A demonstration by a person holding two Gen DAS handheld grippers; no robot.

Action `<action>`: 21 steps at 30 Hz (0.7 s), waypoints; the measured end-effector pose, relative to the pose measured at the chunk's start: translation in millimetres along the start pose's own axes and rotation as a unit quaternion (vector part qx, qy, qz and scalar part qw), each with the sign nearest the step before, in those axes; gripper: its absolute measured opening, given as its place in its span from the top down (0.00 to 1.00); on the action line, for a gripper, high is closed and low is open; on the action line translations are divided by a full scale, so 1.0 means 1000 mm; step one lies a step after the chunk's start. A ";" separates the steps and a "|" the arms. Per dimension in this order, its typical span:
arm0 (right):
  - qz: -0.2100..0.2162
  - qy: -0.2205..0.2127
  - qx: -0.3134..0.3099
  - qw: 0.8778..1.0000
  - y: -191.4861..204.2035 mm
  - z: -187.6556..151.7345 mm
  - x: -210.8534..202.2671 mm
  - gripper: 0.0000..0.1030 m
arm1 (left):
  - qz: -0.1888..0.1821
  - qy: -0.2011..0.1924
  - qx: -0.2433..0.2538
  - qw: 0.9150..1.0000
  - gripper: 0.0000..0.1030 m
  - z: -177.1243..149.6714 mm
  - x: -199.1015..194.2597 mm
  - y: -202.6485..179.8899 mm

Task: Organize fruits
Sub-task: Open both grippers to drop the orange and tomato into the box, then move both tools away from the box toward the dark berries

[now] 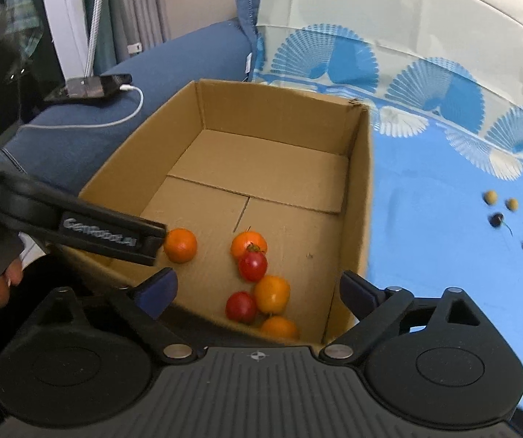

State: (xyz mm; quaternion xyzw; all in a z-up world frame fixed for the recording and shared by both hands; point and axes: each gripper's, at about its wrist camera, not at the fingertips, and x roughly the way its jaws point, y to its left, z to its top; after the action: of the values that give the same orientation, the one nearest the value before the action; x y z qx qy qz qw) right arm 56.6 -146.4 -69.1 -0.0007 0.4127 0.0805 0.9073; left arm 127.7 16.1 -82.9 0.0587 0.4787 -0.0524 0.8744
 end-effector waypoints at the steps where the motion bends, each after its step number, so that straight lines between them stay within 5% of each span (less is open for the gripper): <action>1: -0.006 -0.002 0.001 1.000 0.000 -0.002 -0.005 0.04 | -0.002 0.000 -0.006 1.000 0.00 -0.006 -0.006 0.001; 21: -0.040 -0.108 -0.005 0.993 0.012 -0.043 -0.113 0.01 | 0.008 -0.075 -0.005 0.997 0.00 -0.067 -0.101 -0.018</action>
State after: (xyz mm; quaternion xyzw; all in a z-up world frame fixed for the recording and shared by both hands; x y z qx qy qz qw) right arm -50.7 -154.5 -11.9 -0.0134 0.3110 0.0457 0.9492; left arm 15.4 12.4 -34.6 0.0534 0.4113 -0.0475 0.9087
